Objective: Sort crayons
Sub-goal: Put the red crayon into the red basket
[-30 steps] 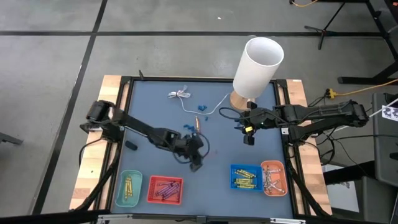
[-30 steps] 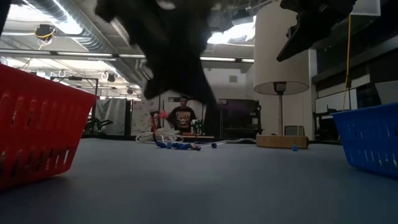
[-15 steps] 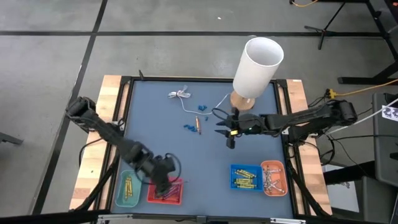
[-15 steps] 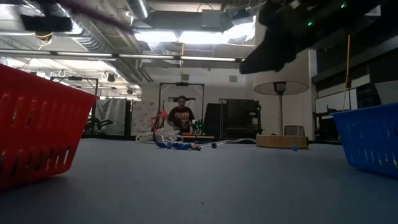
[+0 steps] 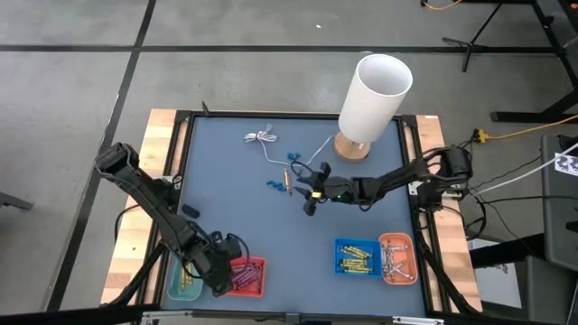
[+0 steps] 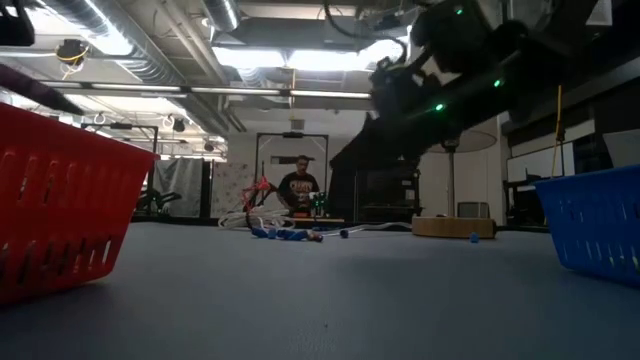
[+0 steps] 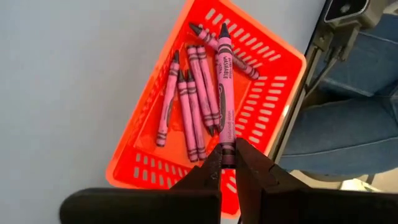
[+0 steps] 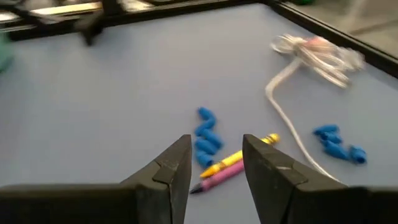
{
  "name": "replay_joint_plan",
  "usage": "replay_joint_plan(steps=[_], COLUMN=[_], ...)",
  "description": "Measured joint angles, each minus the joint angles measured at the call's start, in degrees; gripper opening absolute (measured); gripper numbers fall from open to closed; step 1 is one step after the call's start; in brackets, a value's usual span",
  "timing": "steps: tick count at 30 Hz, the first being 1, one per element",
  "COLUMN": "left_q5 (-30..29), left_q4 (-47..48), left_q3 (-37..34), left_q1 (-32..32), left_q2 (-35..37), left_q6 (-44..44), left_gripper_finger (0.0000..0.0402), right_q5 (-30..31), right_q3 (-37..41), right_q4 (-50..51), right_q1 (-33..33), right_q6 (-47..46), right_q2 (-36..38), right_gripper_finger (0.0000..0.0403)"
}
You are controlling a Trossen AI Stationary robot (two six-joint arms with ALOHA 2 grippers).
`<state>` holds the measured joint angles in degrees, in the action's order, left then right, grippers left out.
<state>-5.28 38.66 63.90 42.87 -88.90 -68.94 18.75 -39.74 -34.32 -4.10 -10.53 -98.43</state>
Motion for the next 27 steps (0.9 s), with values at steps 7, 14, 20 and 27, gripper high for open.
replay_joint_plan(steps=[7, 14, 20, 27], left_q5=[-0.04, -0.02, -0.14, -0.2], left_q4=[0.46, 1.36, 1.41, 1.38], left_q3=[0.0, 0.02, 0.02, 0.02], left_q1=[0.04, 0.0, 0.0, 0.0], left_q2=[0.0, 0.0, 0.0, 0.0], left_q6=[-0.03, -2.7, -2.59, -2.59], left_gripper_finger=[0.0009, 0.0071, 0.012, 0.0141], right_q5=[3.81, 3.94, 7.93, 7.39], right_q3=[-4.97, -11.9, -14.37, -14.34], right_q4=[0.23, 8.34, 13.74, 14.06], right_q1=[1.29, 1.61, 1.58, 1.62], right_q6=[-8.15, -9.21, -10.99, -12.17], right_q2=[-6.51, -11.96, -13.91, -14.45], right_gripper_finger=[0.014, 0.014, 0.014, 0.014])
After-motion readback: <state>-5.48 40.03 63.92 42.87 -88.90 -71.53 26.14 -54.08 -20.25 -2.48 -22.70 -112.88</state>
